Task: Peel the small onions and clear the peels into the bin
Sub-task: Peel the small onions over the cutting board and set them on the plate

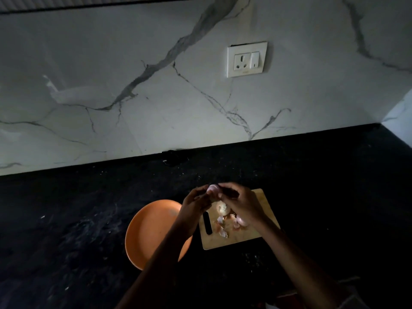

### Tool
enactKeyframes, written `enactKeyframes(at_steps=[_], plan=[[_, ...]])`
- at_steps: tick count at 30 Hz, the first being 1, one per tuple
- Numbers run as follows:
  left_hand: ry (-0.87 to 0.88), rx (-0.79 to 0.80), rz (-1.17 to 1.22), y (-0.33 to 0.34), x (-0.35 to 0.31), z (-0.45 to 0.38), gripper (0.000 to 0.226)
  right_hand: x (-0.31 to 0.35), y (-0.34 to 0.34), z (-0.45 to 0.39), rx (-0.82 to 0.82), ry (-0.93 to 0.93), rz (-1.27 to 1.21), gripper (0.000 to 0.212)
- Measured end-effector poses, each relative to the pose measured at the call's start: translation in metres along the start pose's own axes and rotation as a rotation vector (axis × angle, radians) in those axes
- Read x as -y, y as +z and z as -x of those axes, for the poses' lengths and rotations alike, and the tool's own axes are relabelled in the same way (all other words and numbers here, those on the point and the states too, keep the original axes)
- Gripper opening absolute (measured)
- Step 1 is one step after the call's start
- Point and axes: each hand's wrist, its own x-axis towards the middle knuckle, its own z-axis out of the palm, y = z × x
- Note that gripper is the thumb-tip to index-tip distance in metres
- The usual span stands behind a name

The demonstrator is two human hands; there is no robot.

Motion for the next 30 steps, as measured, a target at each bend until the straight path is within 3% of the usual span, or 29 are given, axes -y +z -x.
enactKeyframes(at_steps=[3, 6, 12, 20, 30], plan=[[0.011, -0.029, -0.019, 0.001, -0.001, 0.001, 0.030, -0.002, 0.002, -0.001, -0.012, -0.063, 0.079, 0.036], [0.014, -0.044, -0.011, 0.000, 0.002, -0.002, 0.026, -0.002, 0.004, -0.001, -0.038, -0.089, 0.092, 0.036], [0.050, -0.046, 0.058, 0.002, 0.003, -0.004, 0.024, -0.003, 0.006, 0.001, -0.074, -0.093, 0.046, 0.033], [0.136, -0.047, 0.110, 0.000, 0.006, -0.004, 0.039, 0.003, 0.005, 0.002, -0.094, -0.067, -0.080, 0.019], [0.141, -0.054, -0.004, -0.005, 0.006, -0.011, 0.039, 0.002, 0.007, 0.002, -0.133, -0.061, -0.065, 0.018]])
